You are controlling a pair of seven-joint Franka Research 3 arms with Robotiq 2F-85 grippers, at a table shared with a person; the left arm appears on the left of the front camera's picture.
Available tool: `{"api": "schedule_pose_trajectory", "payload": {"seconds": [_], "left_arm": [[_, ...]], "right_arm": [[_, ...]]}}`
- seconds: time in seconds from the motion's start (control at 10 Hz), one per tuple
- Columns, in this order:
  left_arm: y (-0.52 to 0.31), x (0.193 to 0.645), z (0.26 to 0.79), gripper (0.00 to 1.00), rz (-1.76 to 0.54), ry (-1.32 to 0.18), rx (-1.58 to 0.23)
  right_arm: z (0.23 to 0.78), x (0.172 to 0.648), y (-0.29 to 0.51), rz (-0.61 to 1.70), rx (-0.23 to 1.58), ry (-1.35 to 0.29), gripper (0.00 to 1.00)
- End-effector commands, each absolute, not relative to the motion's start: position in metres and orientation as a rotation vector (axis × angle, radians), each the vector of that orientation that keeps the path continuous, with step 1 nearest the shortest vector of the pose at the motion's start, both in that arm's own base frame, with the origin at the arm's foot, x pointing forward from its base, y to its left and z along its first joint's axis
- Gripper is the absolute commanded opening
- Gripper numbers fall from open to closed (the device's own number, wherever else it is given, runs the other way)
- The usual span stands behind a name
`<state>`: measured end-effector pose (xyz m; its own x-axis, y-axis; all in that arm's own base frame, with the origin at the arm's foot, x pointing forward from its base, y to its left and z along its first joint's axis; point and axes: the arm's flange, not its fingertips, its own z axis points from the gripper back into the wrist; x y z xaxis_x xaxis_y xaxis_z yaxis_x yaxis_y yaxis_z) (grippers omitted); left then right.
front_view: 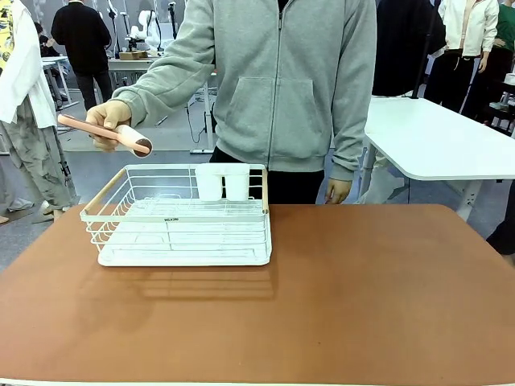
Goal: Clean the table.
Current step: Pick up the Lint Roller when the human hands it over.
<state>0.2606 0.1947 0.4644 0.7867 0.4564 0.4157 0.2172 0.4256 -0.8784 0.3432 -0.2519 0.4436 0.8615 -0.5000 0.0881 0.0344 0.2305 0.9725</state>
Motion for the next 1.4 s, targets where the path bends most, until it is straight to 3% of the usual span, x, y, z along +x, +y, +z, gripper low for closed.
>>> {"api": "schedule_pose_trajectory", "payload": {"seconds": [0.0, 0.5, 1.3], "left_arm": [[0.162, 0.270, 0.486, 1.00, 0.399, -0.727, -1.104], [0.100, 0.286, 0.531, 1.00, 0.604, -0.684, -1.045], [0.049, 0.365, 0.521, 1.00, 0.864, -0.719, -0.931]], "right_arm": [[0.445, 0.340, -0.249, -0.375, 1.304, -0.436, 1.00], [0.445, 0.340, -0.249, -0.375, 1.304, -0.436, 1.00], [0.445, 0.340, -0.249, -0.375, 1.304, -0.436, 1.00]]}}
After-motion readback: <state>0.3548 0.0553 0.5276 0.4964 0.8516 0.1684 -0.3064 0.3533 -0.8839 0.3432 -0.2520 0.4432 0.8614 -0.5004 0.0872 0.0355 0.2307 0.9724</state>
